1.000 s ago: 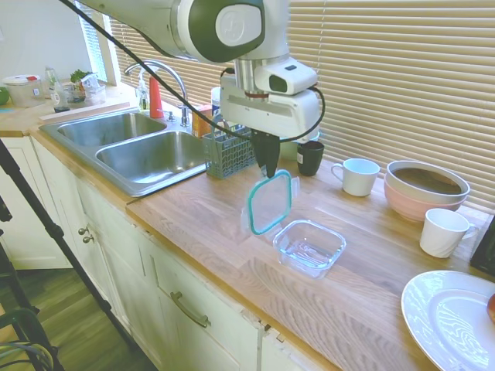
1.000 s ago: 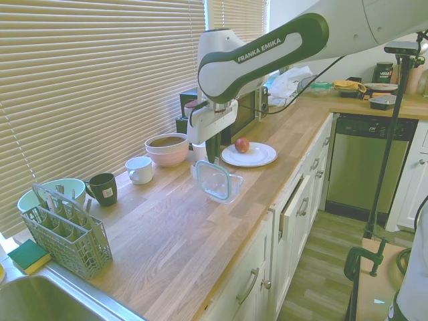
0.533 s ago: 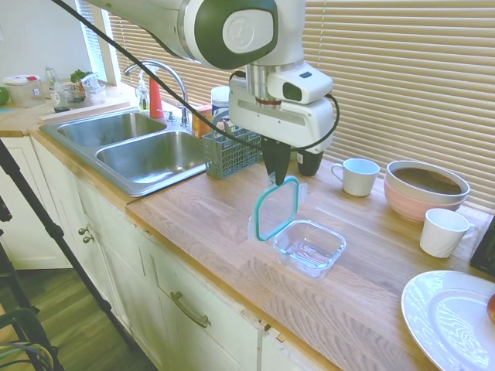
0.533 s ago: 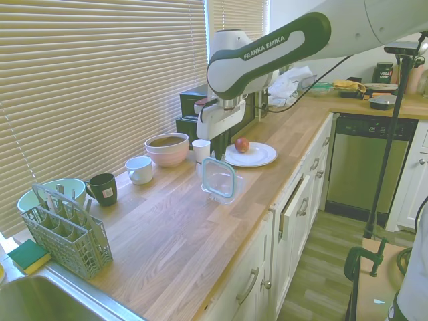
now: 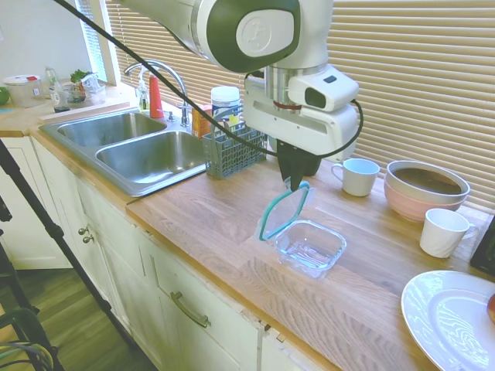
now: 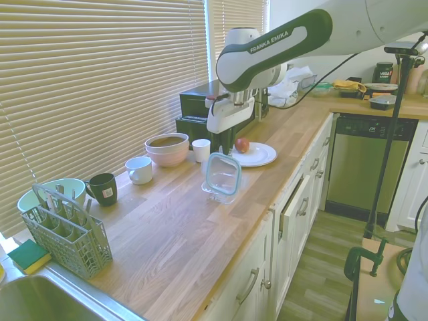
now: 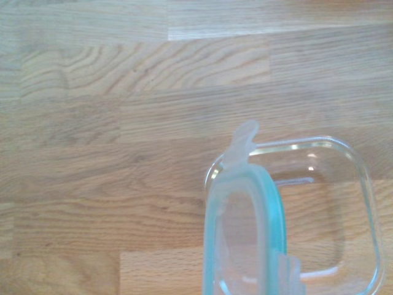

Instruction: Cover the lid of the food container

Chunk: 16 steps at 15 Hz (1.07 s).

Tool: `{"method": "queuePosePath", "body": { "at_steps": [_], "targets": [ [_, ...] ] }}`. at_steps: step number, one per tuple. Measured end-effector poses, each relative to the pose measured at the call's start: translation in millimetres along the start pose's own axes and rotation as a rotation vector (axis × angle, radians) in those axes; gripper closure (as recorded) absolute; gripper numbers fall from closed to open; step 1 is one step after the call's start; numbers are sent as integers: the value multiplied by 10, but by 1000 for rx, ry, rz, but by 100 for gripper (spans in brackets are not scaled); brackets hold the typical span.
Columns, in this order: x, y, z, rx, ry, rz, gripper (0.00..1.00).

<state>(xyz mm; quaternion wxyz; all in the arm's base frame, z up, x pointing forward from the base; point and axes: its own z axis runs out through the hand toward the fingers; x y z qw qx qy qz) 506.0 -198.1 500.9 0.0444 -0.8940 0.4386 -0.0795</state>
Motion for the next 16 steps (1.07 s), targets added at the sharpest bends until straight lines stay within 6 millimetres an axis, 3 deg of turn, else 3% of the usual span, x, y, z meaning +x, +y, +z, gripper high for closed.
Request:
{"method": "queuePosePath", "body": {
  "at_steps": [6,10,16],
  "targets": [
    [447,-87,108,-11,6,-9,100],
    [577,-233,126,-10,22,-63,100],
    [872,171,366,19,-5,-87,100]
  ]
}}
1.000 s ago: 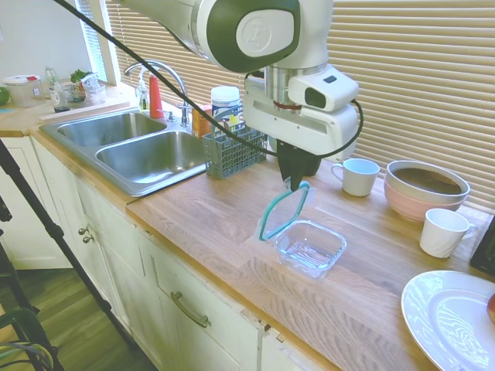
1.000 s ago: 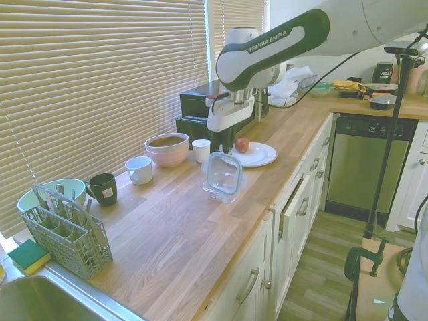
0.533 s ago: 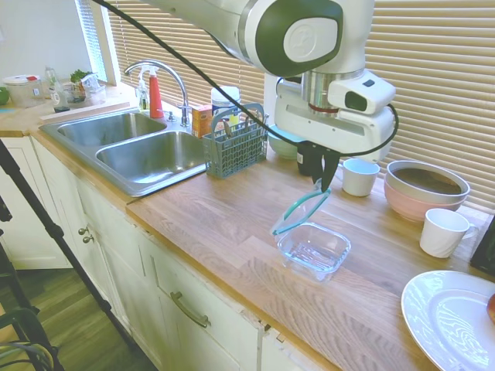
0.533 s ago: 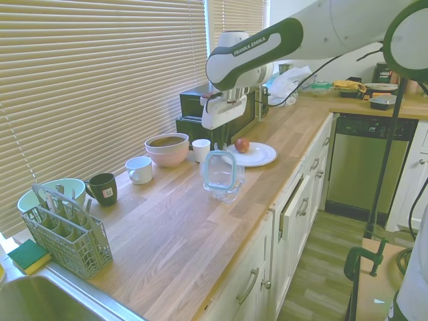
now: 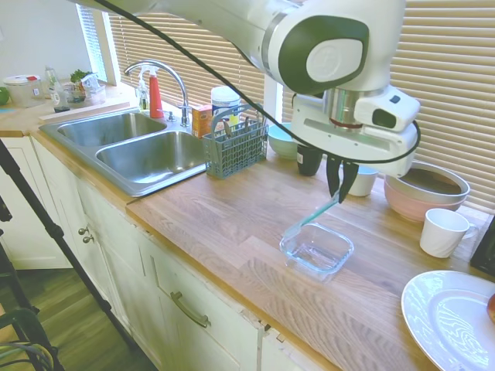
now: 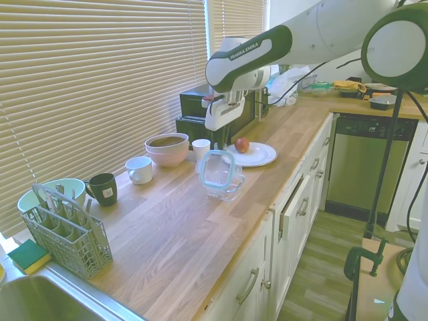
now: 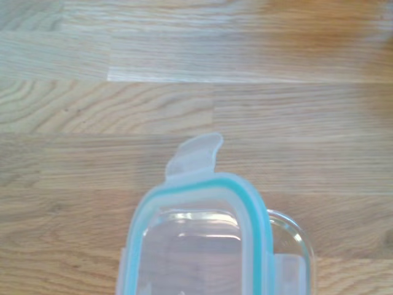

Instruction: Cover the lid of the food container

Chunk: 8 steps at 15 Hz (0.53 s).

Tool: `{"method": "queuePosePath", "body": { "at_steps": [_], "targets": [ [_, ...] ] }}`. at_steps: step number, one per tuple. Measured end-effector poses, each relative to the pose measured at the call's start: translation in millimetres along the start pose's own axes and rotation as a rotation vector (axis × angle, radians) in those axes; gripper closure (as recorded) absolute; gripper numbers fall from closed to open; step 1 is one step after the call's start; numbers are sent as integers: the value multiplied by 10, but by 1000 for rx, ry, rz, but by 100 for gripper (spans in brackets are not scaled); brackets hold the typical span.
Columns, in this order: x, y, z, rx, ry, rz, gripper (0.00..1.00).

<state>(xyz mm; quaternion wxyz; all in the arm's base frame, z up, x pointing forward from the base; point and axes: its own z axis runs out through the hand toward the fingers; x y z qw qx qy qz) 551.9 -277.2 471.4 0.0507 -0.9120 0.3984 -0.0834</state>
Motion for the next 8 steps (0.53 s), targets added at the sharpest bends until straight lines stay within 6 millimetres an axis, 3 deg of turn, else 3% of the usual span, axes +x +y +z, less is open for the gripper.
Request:
{"method": "queuePosePath", "body": {
  "at_steps": [3,8],
  "targets": [
    [77,193,69,13,-13,6,100],
    [60,261,260,6,-43,16,100]
  ]
}}
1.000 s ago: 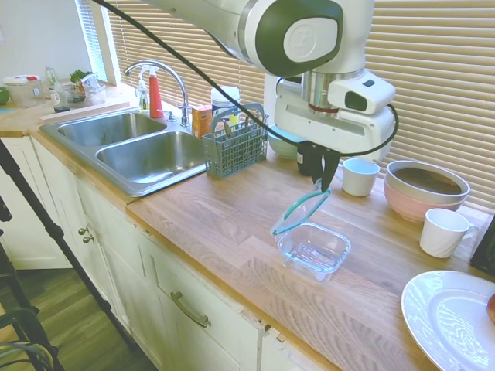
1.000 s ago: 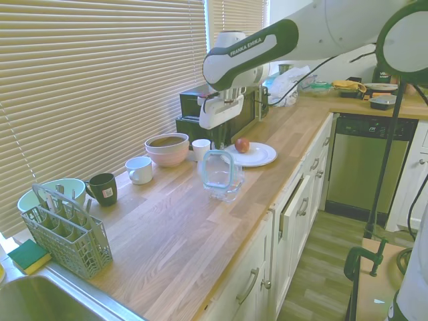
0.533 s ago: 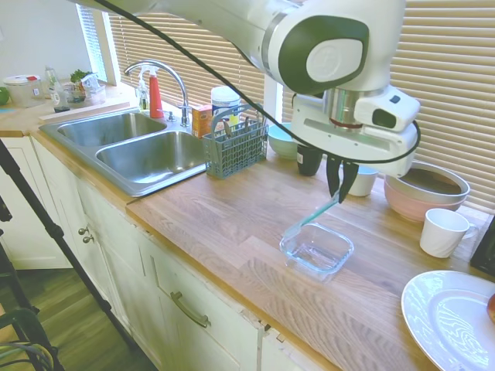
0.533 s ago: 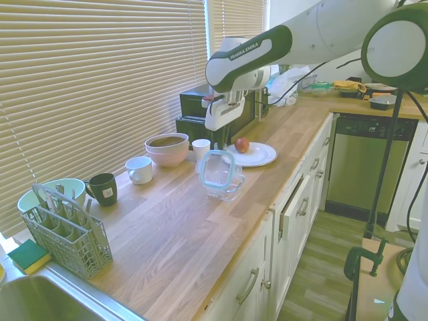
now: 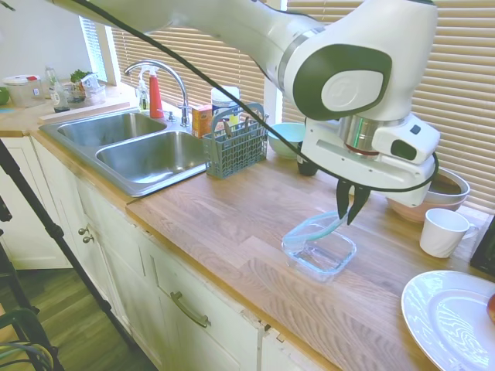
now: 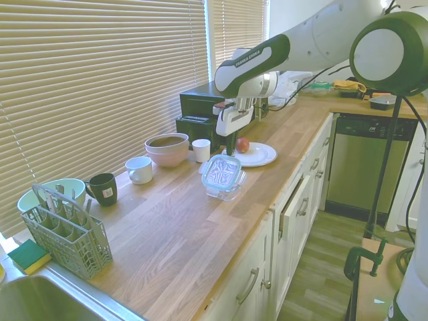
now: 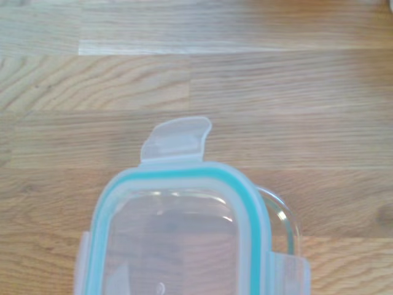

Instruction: Cover the lid of the food container

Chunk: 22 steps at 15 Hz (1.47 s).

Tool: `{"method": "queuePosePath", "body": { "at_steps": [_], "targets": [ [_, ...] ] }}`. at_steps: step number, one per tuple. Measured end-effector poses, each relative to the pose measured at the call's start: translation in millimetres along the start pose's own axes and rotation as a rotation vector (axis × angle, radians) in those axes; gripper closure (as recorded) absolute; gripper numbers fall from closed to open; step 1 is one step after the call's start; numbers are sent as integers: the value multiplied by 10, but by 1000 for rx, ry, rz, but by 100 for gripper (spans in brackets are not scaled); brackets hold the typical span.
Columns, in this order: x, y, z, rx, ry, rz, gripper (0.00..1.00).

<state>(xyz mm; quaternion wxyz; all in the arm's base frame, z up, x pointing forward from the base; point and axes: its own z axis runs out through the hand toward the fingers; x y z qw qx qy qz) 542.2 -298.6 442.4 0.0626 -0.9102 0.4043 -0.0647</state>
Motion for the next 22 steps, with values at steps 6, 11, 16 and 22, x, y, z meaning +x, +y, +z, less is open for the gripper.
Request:
{"method": "queuePosePath", "body": {
  "at_steps": [6,11,16,22],
  "targets": [
    [102,272,289,3,-30,44,100],
    [158,289,545,-8,-41,48,100],
    [170,186,622,-10,-45,35,100],
    [147,111,641,-13,-46,39,0]
  ]
}}
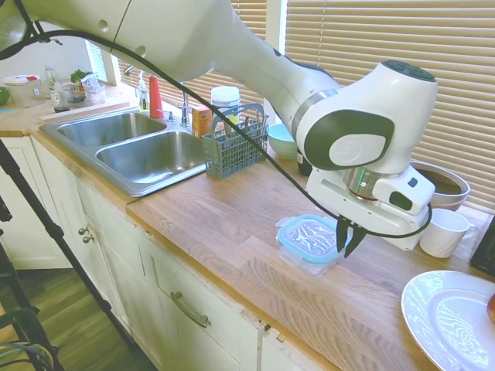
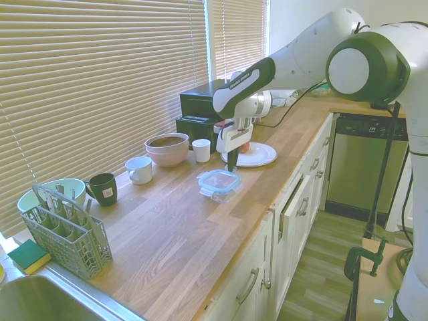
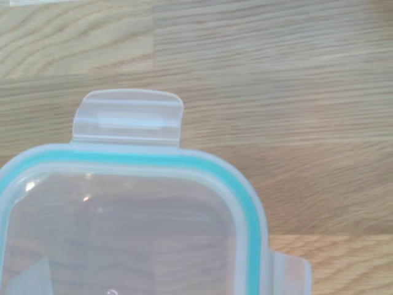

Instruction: Cover the lid of the food container

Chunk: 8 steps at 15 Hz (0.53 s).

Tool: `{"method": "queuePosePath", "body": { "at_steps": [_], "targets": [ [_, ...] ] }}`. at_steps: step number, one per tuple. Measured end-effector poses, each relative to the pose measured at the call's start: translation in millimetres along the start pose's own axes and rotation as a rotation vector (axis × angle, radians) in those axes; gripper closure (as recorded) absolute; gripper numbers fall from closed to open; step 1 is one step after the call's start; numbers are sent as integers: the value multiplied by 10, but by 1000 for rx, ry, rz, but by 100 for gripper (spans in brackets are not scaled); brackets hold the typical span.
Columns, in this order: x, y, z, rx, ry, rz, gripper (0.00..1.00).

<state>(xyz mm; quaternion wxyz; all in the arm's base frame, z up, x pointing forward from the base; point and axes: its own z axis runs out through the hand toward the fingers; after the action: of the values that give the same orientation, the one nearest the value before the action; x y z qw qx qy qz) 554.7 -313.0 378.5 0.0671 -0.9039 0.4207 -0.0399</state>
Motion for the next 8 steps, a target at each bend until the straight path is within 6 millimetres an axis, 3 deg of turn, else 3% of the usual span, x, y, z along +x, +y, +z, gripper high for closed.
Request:
{"method": "queuePosePath", "body": {
  "at_steps": [8],
  "targets": [
    [30,-22,-4,1,31,6,0]
  ]
}}
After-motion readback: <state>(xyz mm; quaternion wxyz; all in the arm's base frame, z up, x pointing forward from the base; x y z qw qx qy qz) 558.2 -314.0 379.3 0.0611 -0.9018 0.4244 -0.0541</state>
